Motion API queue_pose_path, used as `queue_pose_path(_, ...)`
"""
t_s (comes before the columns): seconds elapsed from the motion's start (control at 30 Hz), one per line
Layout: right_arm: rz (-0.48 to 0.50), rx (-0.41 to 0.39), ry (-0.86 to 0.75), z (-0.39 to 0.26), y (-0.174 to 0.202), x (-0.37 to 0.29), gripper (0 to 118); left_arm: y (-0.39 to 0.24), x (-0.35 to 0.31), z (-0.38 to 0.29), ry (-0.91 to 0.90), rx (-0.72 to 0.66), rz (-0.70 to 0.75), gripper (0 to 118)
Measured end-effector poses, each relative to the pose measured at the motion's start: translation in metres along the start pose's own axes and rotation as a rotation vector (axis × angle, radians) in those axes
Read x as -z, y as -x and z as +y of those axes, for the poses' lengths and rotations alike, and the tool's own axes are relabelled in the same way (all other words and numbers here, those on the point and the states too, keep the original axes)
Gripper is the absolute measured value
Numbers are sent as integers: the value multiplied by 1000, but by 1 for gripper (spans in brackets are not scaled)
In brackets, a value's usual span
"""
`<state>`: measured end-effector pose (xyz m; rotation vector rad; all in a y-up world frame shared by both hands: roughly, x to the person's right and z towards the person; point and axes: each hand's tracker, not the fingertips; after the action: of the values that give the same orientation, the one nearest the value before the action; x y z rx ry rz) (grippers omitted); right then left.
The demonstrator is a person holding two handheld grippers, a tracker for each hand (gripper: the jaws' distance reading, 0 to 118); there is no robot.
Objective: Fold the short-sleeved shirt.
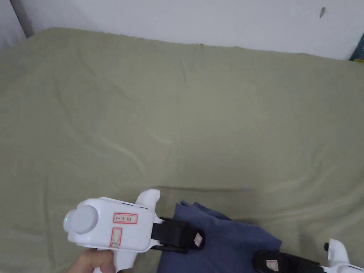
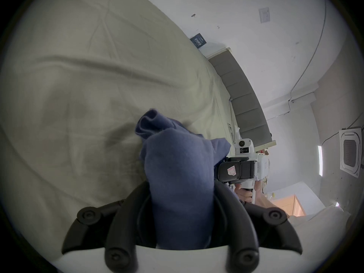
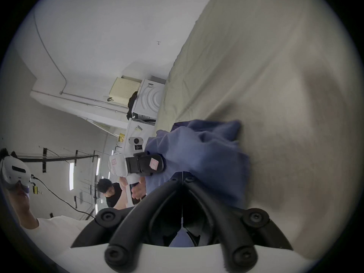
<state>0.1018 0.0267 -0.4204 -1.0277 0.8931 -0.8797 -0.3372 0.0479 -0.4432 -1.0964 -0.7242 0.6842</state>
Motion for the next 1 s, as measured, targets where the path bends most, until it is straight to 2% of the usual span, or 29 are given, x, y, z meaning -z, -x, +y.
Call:
queue_pose_path(0.1, 1, -23, -33, 0, 15, -7, 0, 26, -71, 17, -72, -5, 124, 30)
queue_pose_path(0.3, -58, -72, -74, 1, 34, -15, 0, 97, -238, 53, -155, -100, 380, 30)
queue_pose_path(0.4, -71, -70, -93, 2, 38, -15, 0, 142, -289, 72, -149, -188, 405, 30)
queue_pose_path(0.6, -118, -43, -90, 7, 23, -10, 0, 181, -315, 103, -121, -200, 409, 30)
queue_pose_path(0.73, -150, -48, -82, 13, 24, -7, 0, 169, -300, 109, -60, -171, 430, 31)
queue_pose_path(0.77, -148, -48, -83, 14, 24, -7, 0, 168, -299, 110, -44, -173, 454, 38)
queue_pose_path(0.8, -135, -52, -79, 16, 26, -9, 0, 164, -302, 108, -66, -172, 493, 58)
queue_pose_path(0.83, -131, -59, -77, 17, 28, -8, 0, 160, -303, 109, -89, -166, 546, 108)
queue_pose_path(0.87, -137, -75, -75, 19, 32, -10, 0, 149, -312, 106, -120, -157, 605, 118)
queue_pose_path(0.9, -139, -102, -74, 20, 37, -13, 0, 143, -319, 102, -219, -132, 614, 113)
queue_pose_path(0.93, -138, -117, -72, 22, 40, -16, 0, 159, -339, 110, -231, -122, 624, 115)
queue_pose_path(1.0, -153, -162, -87, 25, 56, -26, 0, 144, -355, 109, -228, -109, 661, 115)
